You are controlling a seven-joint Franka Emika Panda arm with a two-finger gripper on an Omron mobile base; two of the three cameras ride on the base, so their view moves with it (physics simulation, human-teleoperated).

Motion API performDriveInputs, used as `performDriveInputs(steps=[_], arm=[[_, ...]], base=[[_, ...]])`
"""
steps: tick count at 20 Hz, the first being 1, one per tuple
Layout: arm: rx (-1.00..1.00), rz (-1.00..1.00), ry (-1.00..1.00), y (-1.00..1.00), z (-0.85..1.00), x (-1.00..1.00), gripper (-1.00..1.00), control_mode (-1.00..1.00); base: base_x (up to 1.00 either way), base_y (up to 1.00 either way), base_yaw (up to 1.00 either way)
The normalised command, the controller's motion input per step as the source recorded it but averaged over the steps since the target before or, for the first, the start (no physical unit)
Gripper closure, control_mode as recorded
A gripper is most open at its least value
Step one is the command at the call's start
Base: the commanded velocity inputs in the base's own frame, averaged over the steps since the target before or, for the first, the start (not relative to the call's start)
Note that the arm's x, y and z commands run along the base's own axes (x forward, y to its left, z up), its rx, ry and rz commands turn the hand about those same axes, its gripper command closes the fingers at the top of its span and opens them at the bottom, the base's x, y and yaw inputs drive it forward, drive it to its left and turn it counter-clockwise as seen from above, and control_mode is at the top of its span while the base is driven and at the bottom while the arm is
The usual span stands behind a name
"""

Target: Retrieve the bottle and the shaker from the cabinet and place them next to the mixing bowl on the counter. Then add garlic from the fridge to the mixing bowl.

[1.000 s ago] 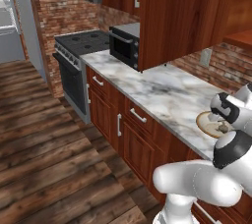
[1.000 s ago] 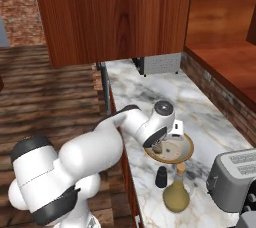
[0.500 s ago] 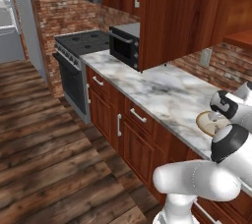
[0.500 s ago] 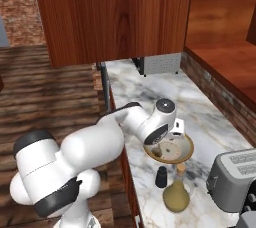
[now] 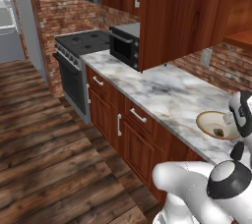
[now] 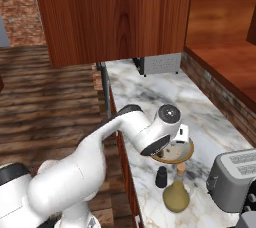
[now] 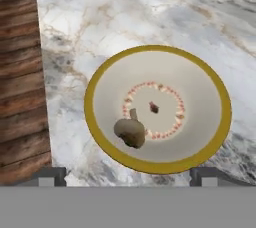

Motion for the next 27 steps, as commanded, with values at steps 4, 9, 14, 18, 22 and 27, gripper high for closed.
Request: performDriveInputs(steps=[4,9,14,18,22,27], arm=[[-0.02,0.0,-0.26,0.26,0.95,-0.56,-1.0,-1.0],[-0.02,0.0,-0.13,0.36,1.0,-0.23,-1.0,-1.0],[-0.12,0.0,-0.01,0.48,0.96,-0.15,-1.0,-1.0],[-0.11,0.0,0.0,0.4,0.76,-0.18,-1.0,-1.0],[-0.09,0.0,0.04,0.3,0.57,-0.32,-1.0,-1.0],[-0.1,0.0,0.01,0.27,0.43,-0.5,-1.0,-1.0]], base=[[0.0,0.0,0.0],[0.0,0.0,0.0],[0.0,0.0,0.0],[0.0,0.0,0.0],[0.0,0.0,0.0],[0.0,0.0,0.0]])
